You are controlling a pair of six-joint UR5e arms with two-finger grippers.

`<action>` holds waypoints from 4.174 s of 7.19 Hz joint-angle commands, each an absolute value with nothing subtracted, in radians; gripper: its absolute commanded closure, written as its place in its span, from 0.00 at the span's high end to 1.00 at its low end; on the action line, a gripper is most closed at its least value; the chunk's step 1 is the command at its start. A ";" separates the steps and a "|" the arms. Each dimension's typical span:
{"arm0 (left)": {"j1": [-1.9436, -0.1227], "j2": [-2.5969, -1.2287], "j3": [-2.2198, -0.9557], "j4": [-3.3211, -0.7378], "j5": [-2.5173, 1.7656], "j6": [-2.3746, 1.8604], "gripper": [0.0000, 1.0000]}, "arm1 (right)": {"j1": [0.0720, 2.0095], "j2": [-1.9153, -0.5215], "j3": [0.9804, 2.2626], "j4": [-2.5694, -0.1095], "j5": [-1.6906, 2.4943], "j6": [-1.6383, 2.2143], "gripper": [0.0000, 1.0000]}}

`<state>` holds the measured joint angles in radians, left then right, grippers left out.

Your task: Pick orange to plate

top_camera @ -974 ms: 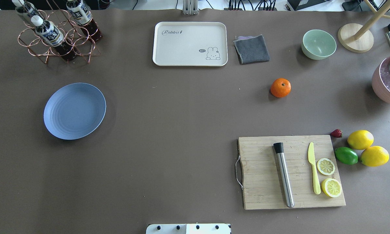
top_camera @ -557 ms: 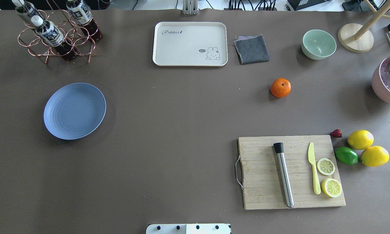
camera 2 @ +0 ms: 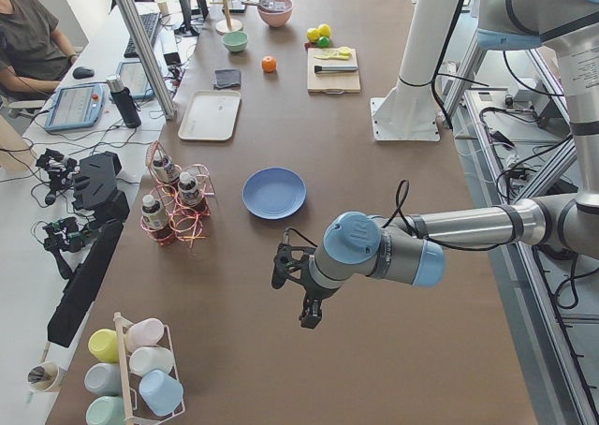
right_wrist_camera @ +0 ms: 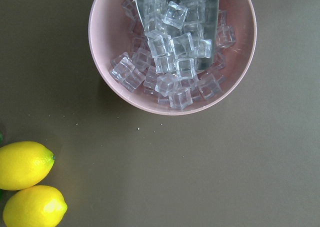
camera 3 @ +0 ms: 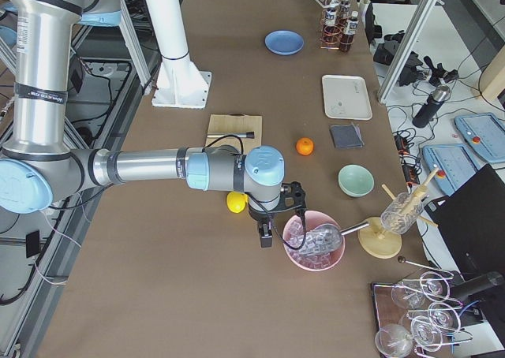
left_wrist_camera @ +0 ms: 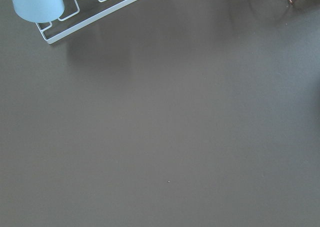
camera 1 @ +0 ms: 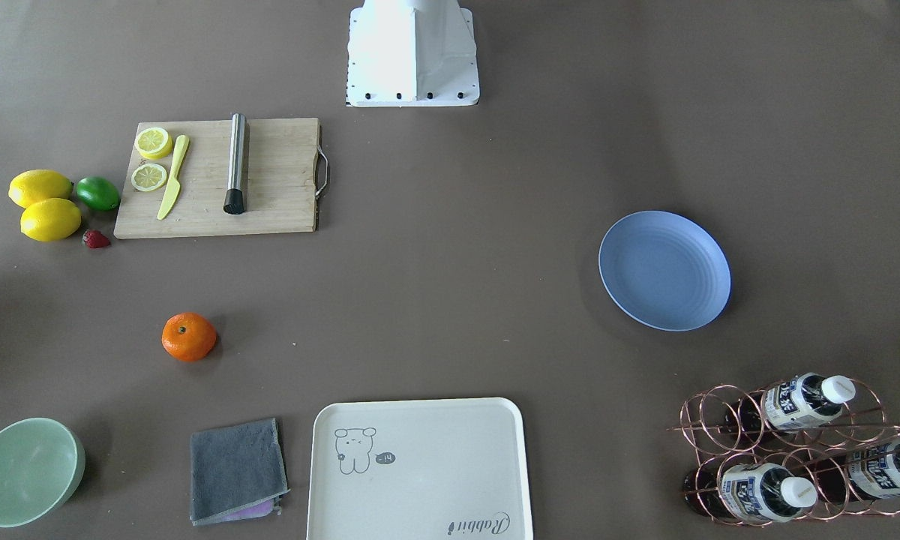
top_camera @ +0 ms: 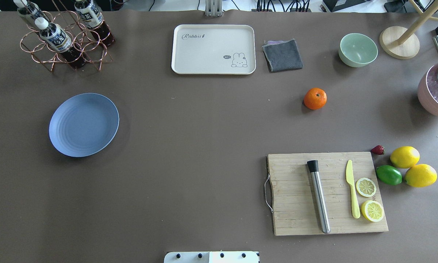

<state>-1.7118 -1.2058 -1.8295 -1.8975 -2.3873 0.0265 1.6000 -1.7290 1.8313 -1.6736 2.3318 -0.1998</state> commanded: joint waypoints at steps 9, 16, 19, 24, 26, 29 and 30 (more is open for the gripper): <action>-1.709 -1.206 -1.790 -1.898 -2.388 0.023 0.97 | 1.600 -1.735 1.829 -1.674 2.344 -0.202 1.00; -1.664 -1.219 -1.787 -1.895 -2.420 -0.087 0.98 | 1.586 -1.740 1.829 -1.674 2.372 -0.204 1.00; -1.635 -1.226 -1.789 -1.917 -2.462 -0.098 0.97 | 1.585 -1.732 1.827 -1.675 2.376 -0.195 1.00; -1.188 -1.317 -1.690 -2.355 -2.288 -0.738 0.97 | 1.506 -1.712 1.825 -1.674 2.424 -0.193 1.00; -1.091 -1.423 -1.646 -2.424 -2.269 -0.932 0.96 | 1.488 -1.709 1.827 -1.674 2.425 -0.195 1.00; -0.956 -1.512 -1.617 -2.425 -2.189 -1.034 0.89 | 1.463 -1.710 1.824 -1.631 2.427 -0.195 1.00; -0.934 -1.538 -1.596 -2.424 -2.184 -1.040 0.85 | 1.457 -1.710 1.824 -1.631 2.427 -0.193 1.00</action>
